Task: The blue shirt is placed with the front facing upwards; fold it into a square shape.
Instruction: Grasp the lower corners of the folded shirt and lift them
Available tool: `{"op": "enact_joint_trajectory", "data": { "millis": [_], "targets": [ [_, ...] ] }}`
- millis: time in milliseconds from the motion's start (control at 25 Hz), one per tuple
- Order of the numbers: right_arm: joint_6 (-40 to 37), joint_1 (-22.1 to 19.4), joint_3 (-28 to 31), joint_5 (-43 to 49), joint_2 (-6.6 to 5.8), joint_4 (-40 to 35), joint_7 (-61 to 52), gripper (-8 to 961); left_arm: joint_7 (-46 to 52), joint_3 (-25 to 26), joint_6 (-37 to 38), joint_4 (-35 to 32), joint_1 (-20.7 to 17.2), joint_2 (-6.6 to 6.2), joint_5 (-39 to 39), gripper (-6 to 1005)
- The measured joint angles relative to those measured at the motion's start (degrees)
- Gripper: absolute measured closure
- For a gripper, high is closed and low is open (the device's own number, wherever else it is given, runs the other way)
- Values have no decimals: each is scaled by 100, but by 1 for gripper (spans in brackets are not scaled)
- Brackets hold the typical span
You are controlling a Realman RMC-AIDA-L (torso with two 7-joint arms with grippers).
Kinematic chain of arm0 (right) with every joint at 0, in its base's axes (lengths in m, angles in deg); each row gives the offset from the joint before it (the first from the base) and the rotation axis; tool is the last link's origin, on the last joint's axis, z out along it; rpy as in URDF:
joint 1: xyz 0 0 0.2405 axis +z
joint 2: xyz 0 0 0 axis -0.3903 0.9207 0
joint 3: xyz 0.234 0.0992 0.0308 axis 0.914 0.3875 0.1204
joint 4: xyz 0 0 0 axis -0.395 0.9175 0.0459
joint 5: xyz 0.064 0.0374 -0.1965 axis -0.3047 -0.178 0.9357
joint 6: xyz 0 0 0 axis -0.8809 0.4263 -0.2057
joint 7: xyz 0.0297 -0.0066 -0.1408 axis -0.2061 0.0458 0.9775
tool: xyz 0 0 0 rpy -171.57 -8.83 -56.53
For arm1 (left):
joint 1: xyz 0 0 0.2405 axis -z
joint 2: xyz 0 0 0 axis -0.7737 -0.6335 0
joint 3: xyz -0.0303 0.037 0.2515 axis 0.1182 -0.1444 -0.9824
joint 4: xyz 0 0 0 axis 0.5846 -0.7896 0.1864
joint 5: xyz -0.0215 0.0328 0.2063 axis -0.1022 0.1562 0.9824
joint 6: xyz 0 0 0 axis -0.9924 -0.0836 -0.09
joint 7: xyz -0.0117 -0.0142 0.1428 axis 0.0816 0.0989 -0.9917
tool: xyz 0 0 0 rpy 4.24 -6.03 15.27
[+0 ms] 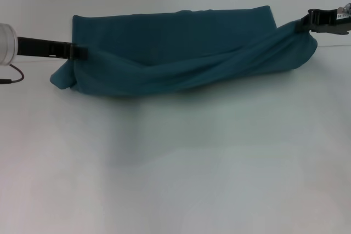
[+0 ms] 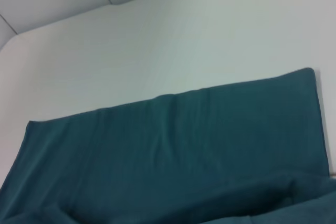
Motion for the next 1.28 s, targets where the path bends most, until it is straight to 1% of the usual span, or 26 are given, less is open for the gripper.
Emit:
{"op": "enact_joint_trajectory", "data": {
  "millis": [120,240,280,320,360,520,680,800,1040,1280],
  "targets": [
    [-12,-15,-14,3,-11,43,-3,897,12,28,-2,24,42,-18,36,997],
    [-87,33,48,13,-89,-18,-41,898,44,150,41,26,170,-104,42,997],
    [-151,44,58,24,-100,-57,-61,898,58,182,93,25,206,-129,42,997],
    [-221,40,56,34,-99,-86,-74,898,60,181,121,19,198,-125,41,997],
    [-278,18,47,44,-81,-95,-78,898,64,178,178,0,167,-104,38,997],
    [-515,-223,9,50,86,-90,24,898,40,163,472,-169,-115,49,-3,997],
    [-999,-482,4,49,138,-156,83,897,14,173,1031,-563,-516,242,-12,997],
    [-1235,-755,-1,62,196,-217,160,897,-47,182,1348,-710,-842,366,-21,996],
    [-1562,-1198,47,33,277,-229,336,898,-237,199,1607,-705,-1412,514,-111,996],
    [-1899,-1534,77,24,263,-229,516,898,-507,241,2055,-742,-1854,565,-271,996]
  ]
}}
